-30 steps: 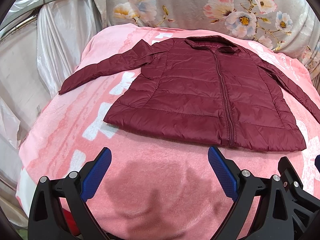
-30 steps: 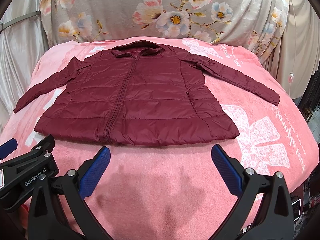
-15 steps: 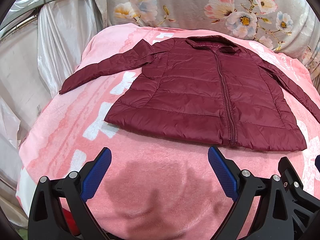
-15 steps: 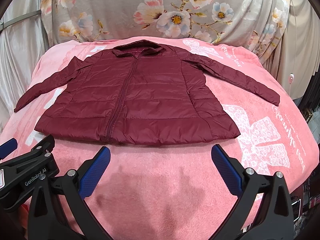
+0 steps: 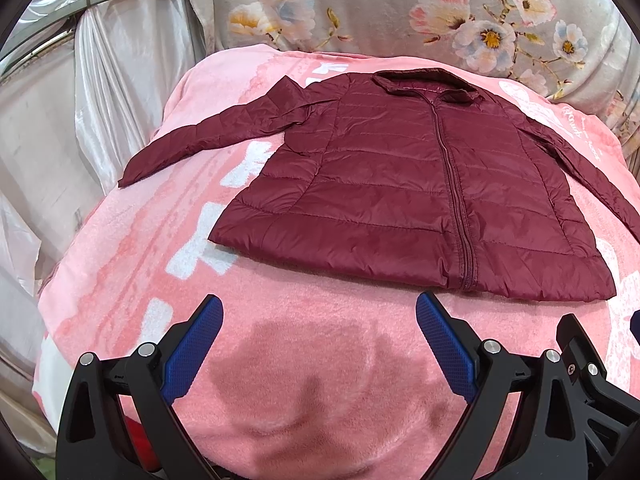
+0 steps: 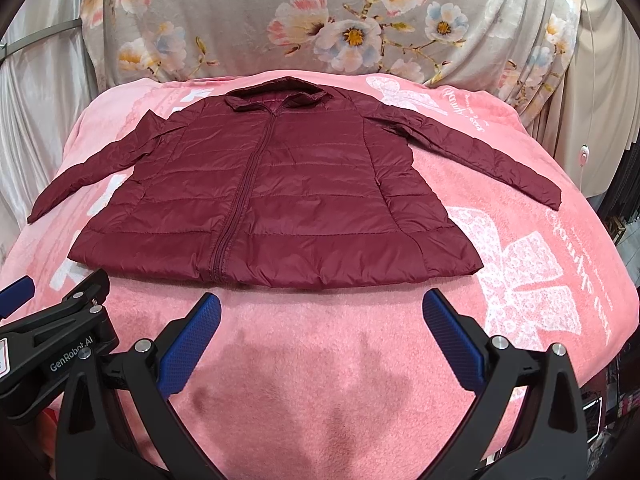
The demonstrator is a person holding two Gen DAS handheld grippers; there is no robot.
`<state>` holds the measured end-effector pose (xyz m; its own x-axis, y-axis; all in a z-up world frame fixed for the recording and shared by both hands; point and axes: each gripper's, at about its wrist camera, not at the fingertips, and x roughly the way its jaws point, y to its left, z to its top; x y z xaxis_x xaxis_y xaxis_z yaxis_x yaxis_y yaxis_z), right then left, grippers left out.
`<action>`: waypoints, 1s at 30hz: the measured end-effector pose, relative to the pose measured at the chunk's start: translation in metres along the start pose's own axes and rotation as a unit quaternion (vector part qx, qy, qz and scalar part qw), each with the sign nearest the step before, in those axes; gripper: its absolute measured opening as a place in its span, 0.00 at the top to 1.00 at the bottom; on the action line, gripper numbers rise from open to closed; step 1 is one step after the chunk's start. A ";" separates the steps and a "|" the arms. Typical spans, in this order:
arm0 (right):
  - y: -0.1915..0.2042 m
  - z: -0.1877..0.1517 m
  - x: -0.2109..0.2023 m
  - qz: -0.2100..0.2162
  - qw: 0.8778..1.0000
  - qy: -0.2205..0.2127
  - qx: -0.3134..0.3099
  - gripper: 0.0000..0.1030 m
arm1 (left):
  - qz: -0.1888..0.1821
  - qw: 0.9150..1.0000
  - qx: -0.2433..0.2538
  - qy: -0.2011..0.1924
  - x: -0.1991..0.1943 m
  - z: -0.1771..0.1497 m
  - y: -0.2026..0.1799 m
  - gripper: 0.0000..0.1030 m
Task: Fold large clothes
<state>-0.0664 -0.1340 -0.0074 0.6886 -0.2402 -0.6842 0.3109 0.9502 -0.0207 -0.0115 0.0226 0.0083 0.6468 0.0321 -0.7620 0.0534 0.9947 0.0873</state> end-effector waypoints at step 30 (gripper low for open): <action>-0.374 0.084 0.153 -0.054 0.925 -0.001 0.377 0.04 | 0.019 0.999 -0.024 0.042 0.088 0.065 0.004 0.06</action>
<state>-0.0226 -0.5426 -0.0428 0.6274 -0.3264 -0.7070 0.7458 0.5129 0.4251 0.0950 0.0233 -0.0167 0.5817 0.0762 -0.8098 -0.0071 0.9960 0.0886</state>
